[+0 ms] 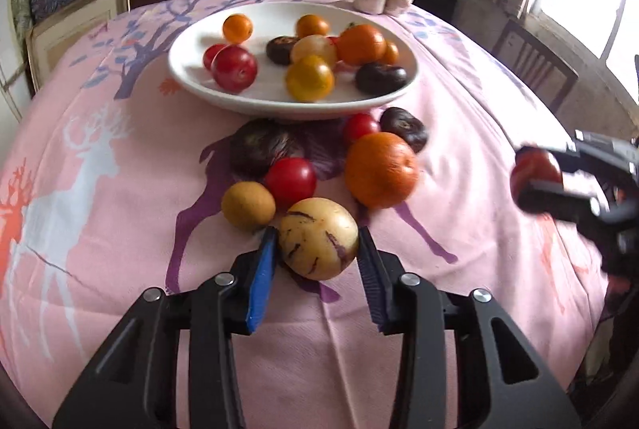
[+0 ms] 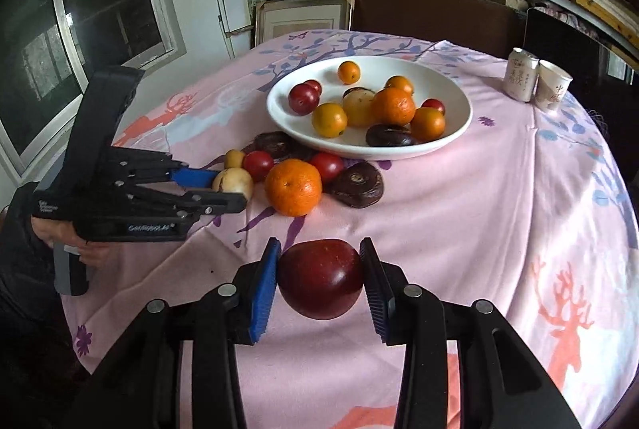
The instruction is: Organize fruits
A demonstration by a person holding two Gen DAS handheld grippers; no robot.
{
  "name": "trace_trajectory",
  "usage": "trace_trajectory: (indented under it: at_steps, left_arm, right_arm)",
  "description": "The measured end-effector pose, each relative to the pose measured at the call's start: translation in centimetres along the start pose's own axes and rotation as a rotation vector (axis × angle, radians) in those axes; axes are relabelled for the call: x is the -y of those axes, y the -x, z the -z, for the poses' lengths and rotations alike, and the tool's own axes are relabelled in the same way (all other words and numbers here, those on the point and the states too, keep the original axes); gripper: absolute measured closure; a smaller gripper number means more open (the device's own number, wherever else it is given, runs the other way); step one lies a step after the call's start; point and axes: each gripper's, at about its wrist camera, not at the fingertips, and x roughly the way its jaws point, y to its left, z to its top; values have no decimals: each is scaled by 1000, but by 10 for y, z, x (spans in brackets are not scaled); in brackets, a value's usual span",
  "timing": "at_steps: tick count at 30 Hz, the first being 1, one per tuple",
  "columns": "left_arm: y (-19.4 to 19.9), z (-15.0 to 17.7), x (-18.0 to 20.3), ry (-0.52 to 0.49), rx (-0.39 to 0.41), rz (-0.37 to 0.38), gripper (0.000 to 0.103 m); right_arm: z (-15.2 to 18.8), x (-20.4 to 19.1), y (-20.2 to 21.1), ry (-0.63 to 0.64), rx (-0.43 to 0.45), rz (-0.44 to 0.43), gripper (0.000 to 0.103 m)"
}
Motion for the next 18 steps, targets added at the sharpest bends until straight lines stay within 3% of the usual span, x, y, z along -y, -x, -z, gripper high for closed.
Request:
trace_trajectory:
  at_steps: [4,7,13,16,18]
  left_arm:
    - [31,-17,8,-35,110,44,64]
    - [38,-45,2,-31,167,-2,64]
    - [-3,-109,-35,76,177,-68,64]
    - [-31,-126,-50,109,168,-68,64]
    - [-46,-134,-60,156,169,-52,57]
  right_arm:
    - [-26,20,3,-17,77,32,62]
    - [-55,33,-6,-10,144,25,62]
    - [-118,65,-50,-17,191,22,62]
    - [-137,86,-81,-60,164,-10,62]
    - [-141,93,-94,-54,153,-23,60]
